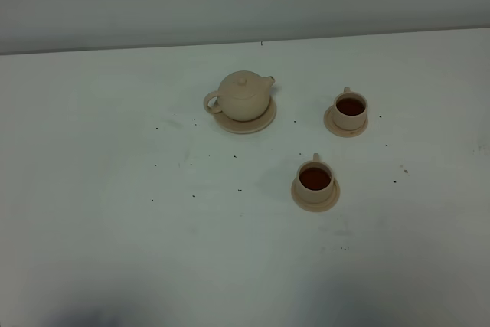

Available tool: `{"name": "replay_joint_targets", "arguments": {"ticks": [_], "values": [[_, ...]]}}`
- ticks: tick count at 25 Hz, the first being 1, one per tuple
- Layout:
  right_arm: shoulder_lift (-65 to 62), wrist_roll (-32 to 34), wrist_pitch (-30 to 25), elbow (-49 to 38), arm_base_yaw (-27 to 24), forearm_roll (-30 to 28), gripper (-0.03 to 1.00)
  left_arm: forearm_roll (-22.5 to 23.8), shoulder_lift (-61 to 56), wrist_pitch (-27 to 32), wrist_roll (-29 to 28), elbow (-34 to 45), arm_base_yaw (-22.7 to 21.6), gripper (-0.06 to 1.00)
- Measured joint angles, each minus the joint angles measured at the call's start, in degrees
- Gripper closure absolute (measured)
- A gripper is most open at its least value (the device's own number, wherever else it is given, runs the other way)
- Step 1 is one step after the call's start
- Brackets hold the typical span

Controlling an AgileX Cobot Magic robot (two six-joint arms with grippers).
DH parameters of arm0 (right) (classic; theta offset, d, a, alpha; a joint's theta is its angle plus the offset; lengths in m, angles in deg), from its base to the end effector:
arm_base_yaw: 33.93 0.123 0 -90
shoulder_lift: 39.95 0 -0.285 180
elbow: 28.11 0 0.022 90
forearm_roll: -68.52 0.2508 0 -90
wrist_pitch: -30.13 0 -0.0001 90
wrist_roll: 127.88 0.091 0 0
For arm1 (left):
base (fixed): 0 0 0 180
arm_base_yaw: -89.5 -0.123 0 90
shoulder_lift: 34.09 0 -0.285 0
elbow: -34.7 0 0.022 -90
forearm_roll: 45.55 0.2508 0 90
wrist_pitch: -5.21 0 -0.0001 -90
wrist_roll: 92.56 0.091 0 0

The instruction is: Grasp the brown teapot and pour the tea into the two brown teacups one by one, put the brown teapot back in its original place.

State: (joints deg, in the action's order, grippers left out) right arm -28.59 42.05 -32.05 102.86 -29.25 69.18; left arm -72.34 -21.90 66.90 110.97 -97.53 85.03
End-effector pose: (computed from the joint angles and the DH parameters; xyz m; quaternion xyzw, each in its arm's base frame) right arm 0.0043 0.0013 0.2731 -0.1127 0.8697 -0.0168 0.4802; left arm 0.0034 -0.0360 0.2874 0.1441 0.8371 -0.1100 0.5162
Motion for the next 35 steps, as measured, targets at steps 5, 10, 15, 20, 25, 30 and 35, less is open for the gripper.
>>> {"name": "replay_joint_targets", "arguments": {"ticks": [5, 10, 15, 20, 25, 30, 35], "values": [[0.00, 0.00, 0.00, 0.00, 0.00, 0.00, 0.73, 0.00, 0.00, 0.00, 0.00, 0.00, 0.00, 0.71], [0.00, 0.00, 0.00, 0.00, 0.00, 0.00, 0.73, 0.00, 0.00, 0.00, 0.00, 0.00, 0.00, 0.71], [0.00, 0.00, 0.00, 0.00, 0.00, 0.00, 0.73, 0.00, 0.00, 0.00, 0.00, 0.00, 0.00, 0.71], [0.00, 0.00, 0.00, 0.00, 0.00, 0.00, 0.73, 0.00, 0.00, 0.05, 0.00, 0.00, 0.00, 0.71], [0.00, 0.00, 0.00, 0.00, 0.00, 0.00, 0.73, 0.00, 0.00, 0.05, 0.00, 0.00, 0.00, 0.71], [0.00, 0.00, 0.00, 0.00, 0.00, 0.00, 0.73, 0.00, 0.00, 0.05, 0.00, 0.00, 0.00, 0.71], [0.00, 0.00, 0.00, 0.00, 0.00, 0.00, 0.73, 0.00, 0.00, 0.05, 0.00, 0.00, 0.00, 0.71]]}}
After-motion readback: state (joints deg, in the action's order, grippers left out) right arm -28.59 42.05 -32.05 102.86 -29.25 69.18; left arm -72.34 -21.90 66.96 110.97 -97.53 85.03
